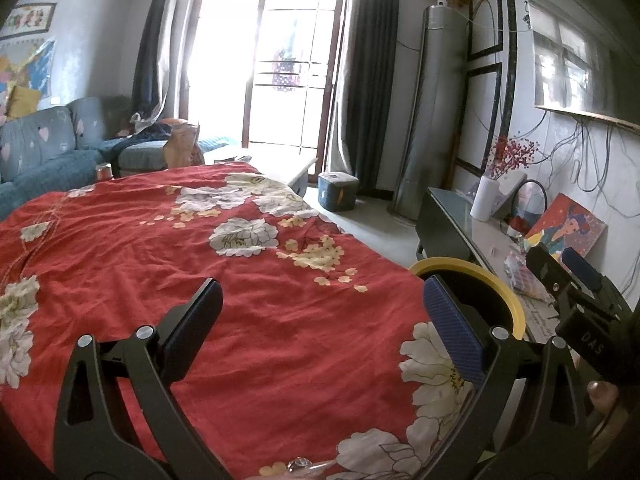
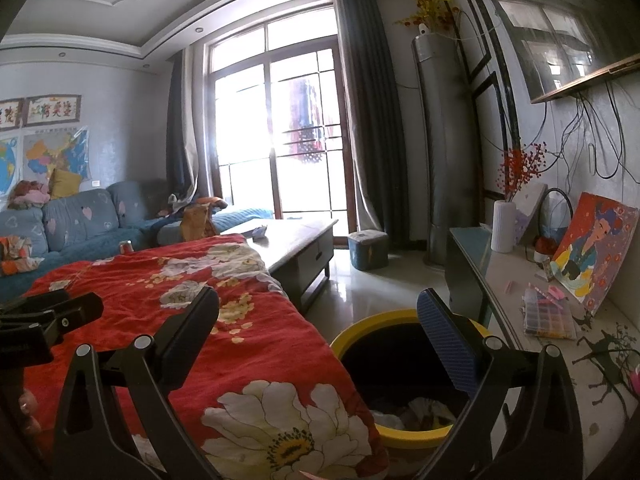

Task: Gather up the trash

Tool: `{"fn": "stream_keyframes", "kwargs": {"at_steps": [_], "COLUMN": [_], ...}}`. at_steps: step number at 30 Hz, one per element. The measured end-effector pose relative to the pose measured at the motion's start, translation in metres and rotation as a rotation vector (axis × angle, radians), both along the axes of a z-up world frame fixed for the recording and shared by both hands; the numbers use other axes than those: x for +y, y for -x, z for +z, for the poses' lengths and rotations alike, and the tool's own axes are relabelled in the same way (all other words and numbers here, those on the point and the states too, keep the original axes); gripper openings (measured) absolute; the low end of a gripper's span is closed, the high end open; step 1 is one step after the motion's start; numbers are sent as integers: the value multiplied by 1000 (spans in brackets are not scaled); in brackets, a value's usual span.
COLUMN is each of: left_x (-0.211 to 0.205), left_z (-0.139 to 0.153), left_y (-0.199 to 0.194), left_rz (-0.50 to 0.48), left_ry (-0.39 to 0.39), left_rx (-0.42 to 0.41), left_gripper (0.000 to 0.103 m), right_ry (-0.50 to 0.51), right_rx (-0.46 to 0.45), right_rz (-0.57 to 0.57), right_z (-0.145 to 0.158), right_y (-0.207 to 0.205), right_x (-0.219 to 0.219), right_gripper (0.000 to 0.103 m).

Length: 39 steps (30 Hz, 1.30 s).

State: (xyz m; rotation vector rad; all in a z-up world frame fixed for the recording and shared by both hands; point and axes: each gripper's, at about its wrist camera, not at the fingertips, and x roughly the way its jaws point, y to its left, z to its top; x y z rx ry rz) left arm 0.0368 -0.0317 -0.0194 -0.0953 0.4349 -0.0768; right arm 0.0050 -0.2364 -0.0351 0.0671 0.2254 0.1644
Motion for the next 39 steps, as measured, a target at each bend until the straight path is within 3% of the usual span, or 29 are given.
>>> {"fn": "stream_keyframes", "kwargs": {"at_steps": [34, 39], "left_x": [-1, 22], "left_z": [-6, -1], "left_y": [0, 4], "left_rz": [-8, 44], "left_ry": [-10, 5], "left_rx": [28, 41], "left_gripper": [92, 92], "right_ry": [-10, -25], "right_rx": [15, 55], "right_rz": [0, 86], "right_z": [-4, 6], "right_y": [-2, -13], "right_x": [-1, 18], "right_gripper": [97, 97]}}
